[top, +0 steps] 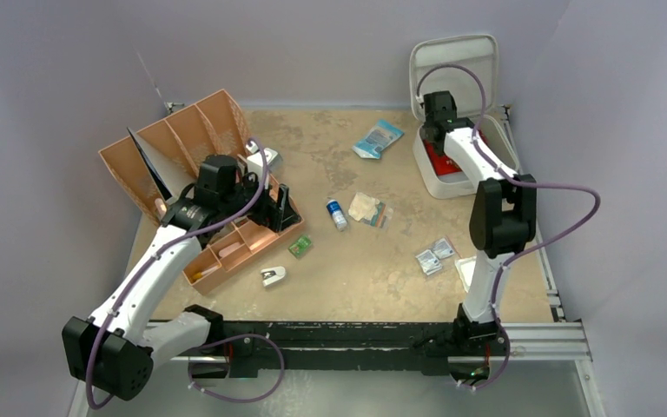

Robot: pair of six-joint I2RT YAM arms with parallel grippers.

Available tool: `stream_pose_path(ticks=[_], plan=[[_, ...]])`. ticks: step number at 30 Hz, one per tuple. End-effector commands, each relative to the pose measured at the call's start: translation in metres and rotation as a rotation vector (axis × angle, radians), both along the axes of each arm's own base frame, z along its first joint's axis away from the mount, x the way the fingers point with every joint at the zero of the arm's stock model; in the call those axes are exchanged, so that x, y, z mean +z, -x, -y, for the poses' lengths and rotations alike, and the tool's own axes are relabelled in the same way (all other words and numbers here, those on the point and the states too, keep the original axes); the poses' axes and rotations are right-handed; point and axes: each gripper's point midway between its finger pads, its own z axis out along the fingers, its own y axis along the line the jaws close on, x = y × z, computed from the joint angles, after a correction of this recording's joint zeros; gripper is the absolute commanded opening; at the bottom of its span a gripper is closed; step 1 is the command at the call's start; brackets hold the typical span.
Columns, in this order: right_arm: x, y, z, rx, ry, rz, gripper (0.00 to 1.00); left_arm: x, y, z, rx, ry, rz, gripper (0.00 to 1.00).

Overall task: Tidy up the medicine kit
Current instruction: Place the pill bottle in the medicine box.

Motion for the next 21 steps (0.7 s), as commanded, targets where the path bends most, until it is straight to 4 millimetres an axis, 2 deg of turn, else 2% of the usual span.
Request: stream_pose_path(ticks=[1, 5, 9, 14, 18, 21], plan=[[0.039, -0.019, 0.047, -0.073, 0.146, 0.098, 0.05, 0.008, 0.002, 0.001, -0.012, 0.008, 0.047, 0.83], [0.031, -0.014, 0.061, -0.092, 0.164, 0.046, 0.05, 0.009, 0.002, 0.0, -0.012, 0.009, 0.05, 0.83], [0.009, -0.006, 0.068, -0.073, 0.189, -0.028, 0.06, 0.01, 0.002, 0.0, -0.012, 0.011, 0.053, 0.83], [-0.011, 0.008, 0.09, -0.099, 0.239, -0.121, 0.06, 0.009, 0.002, 0.001, -0.014, 0.011, 0.05, 0.83], [-0.015, 0.02, 0.092, -0.119, 0.236, -0.145, 0.08, 0.009, 0.002, -0.001, -0.006, 0.005, 0.055, 0.83], [-0.028, 0.028, 0.096, -0.131, 0.246, -0.188, 0.12, 0.009, 0.002, -0.002, -0.004, 0.002, 0.054, 0.83]])
